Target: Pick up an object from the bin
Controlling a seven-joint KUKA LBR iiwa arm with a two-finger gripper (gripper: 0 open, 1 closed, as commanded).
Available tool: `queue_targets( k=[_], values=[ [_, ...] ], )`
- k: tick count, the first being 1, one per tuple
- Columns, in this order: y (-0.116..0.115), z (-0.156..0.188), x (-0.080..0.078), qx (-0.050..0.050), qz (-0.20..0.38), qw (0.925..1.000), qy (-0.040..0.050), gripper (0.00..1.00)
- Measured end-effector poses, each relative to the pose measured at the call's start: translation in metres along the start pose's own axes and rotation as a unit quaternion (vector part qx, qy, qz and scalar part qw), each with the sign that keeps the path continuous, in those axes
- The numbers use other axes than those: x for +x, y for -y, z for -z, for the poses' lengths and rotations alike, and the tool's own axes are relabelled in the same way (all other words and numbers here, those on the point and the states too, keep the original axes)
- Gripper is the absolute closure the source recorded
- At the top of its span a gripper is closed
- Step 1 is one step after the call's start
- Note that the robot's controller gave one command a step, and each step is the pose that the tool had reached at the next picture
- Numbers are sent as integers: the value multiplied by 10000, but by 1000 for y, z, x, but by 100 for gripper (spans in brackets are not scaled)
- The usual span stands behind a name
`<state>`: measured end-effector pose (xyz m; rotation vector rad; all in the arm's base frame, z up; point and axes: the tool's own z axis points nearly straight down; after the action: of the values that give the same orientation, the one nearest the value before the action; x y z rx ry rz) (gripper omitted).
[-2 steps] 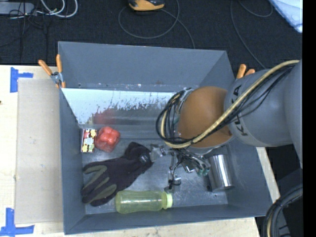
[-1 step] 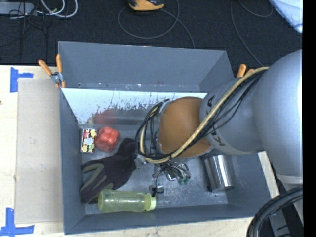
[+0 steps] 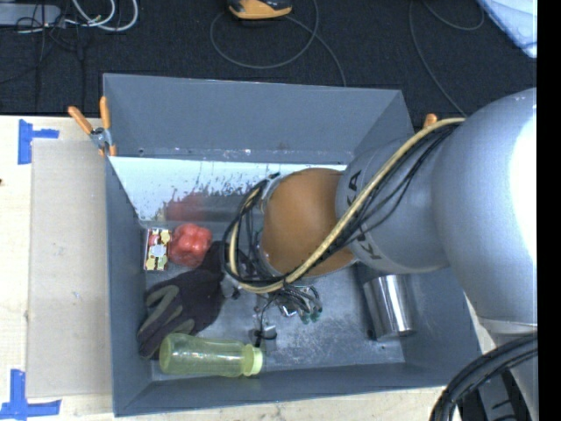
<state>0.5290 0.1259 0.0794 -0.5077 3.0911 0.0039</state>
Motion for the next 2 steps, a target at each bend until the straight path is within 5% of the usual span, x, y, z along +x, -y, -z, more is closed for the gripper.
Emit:
queue_targets(
  k=[1,2],
  values=[
    [-19,-9,-2,7,1756,9845,-27,100],
    [-19,-9,-2,7,1751,9845,-27,100]
  ],
)
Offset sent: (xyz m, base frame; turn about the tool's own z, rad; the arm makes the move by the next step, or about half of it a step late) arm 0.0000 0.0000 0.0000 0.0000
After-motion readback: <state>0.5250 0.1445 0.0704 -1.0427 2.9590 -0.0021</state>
